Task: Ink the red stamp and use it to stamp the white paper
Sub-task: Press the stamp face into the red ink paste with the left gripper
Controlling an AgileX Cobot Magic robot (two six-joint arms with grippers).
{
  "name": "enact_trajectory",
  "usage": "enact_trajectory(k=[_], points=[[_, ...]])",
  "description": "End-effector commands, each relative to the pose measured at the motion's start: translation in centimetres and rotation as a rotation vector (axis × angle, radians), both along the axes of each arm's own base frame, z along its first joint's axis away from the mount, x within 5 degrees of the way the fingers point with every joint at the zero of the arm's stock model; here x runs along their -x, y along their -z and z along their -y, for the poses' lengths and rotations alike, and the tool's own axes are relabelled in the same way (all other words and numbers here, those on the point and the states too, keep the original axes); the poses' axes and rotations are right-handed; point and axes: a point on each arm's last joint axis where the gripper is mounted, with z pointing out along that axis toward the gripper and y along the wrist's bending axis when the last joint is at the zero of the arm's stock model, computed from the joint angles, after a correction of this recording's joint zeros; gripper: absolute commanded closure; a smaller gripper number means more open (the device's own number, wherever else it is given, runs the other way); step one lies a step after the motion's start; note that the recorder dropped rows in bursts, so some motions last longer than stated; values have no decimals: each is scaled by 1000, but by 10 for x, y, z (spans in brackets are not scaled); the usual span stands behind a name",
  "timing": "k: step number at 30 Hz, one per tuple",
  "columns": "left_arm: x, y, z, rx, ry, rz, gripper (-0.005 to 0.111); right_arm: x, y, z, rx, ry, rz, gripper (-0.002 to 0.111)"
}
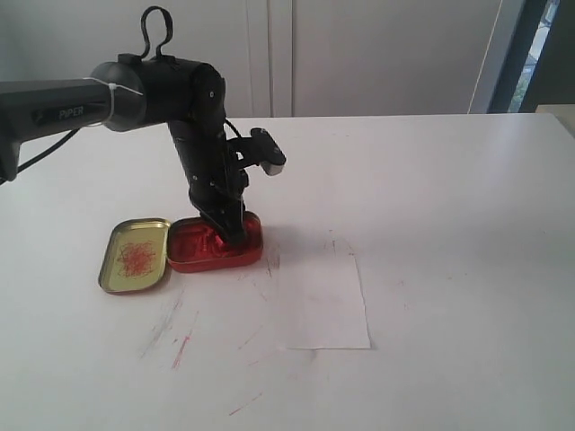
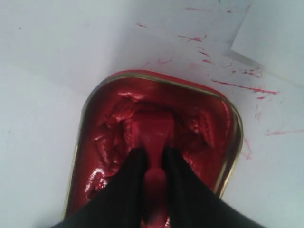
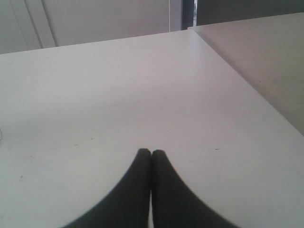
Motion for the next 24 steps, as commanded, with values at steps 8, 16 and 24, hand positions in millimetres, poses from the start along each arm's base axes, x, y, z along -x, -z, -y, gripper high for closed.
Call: enact_trajectory(k=[8, 16, 24], points=[[10, -28, 17, 45, 28, 9, 107, 0, 0, 0, 7, 4, 14, 108], [15, -27, 14, 8, 34, -39, 107, 0, 0, 0, 7, 4, 14, 108], [14, -22, 14, 3, 34, -53, 107, 0, 0, 0, 7, 4, 14, 108]])
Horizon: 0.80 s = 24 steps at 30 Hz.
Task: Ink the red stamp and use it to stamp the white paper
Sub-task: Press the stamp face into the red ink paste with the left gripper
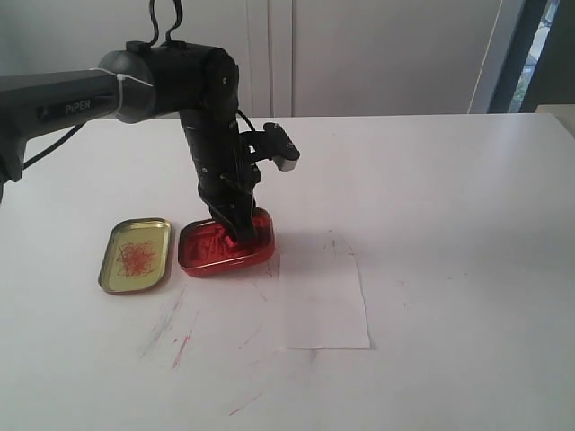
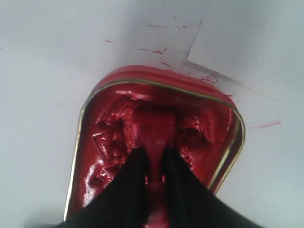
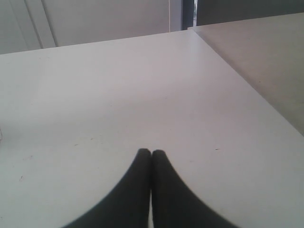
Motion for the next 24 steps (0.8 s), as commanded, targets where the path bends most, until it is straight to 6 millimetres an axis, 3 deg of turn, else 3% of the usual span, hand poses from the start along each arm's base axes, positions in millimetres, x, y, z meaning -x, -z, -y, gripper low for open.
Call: enact_trajectory(k=[1, 24], points=[[3, -5, 0, 6, -4, -21, 107, 0, 0, 0, 7, 4, 14, 108], [7, -2, -2, -27, -22, -78, 107, 0, 0, 0, 7, 4, 14, 108]])
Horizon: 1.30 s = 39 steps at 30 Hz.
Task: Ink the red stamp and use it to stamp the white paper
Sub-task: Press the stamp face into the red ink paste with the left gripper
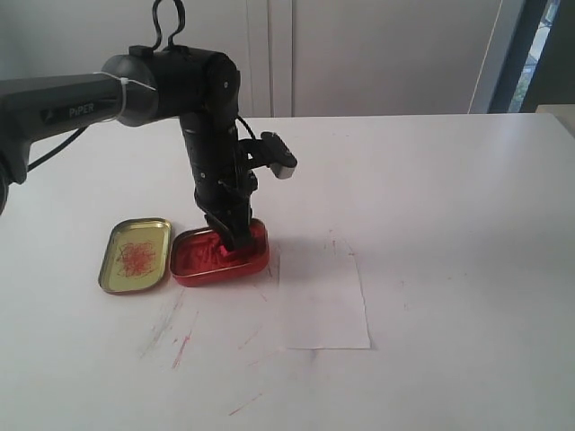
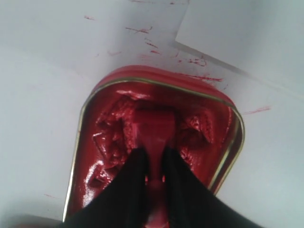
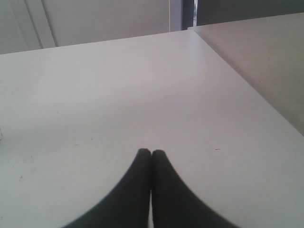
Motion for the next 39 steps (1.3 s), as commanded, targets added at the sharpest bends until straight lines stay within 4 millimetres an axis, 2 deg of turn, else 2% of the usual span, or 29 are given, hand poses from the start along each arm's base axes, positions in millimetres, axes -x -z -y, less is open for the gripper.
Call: enact_trajectory(k=[1, 13, 25, 28, 30, 32, 39], points=[[4, -6, 0, 5, -8, -24, 107, 0, 0, 0, 7, 4, 14, 108], [-1, -27, 3, 30, -27, 6, 107, 0, 0, 0, 7, 4, 14, 108], [1, -23, 2, 7, -32, -28, 107, 0, 0, 0, 7, 4, 14, 108], [2, -30, 3, 14, -33, -20, 107, 0, 0, 0, 7, 4, 14, 108], [0, -20, 5, 3, -33, -35, 107, 0, 0, 0, 1, 6, 15, 108], [0, -17, 5, -2, -33, -42, 107, 0, 0, 0, -6, 8, 16, 108], [-2, -18, 6, 11, -35, -16, 107, 0, 0, 0, -6, 8, 16, 108]])
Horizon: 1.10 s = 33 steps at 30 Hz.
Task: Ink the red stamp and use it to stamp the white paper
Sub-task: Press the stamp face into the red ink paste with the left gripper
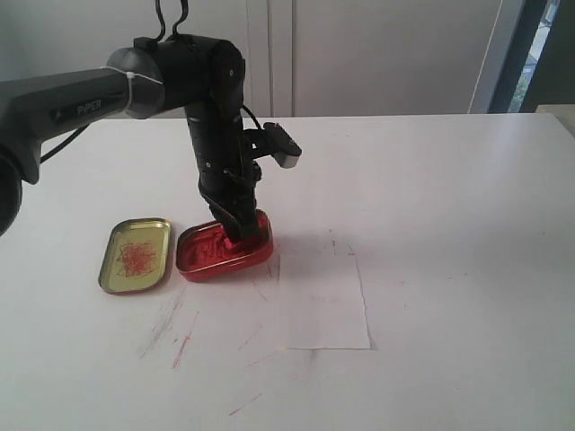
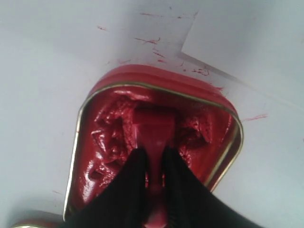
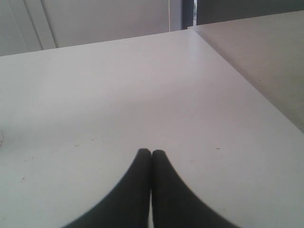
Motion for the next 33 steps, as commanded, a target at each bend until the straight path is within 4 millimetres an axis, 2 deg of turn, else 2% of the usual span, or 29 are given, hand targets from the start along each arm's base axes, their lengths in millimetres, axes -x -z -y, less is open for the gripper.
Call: enact_trajectory(k=[1, 11, 18, 28, 33], points=[[2, -8, 2, 25, -17, 2, 107, 0, 0, 0, 7, 4, 14, 108], [5, 4, 2, -5, -27, -70, 107, 0, 0, 0, 7, 4, 14, 108], [6, -1, 1, -7, -31, -76, 107, 0, 0, 0, 7, 4, 14, 108], [3, -17, 3, 17, -55, -45, 107, 0, 0, 0, 7, 4, 14, 108], [2, -18, 3, 19, -55, -43, 107, 0, 0, 0, 7, 4, 14, 108]])
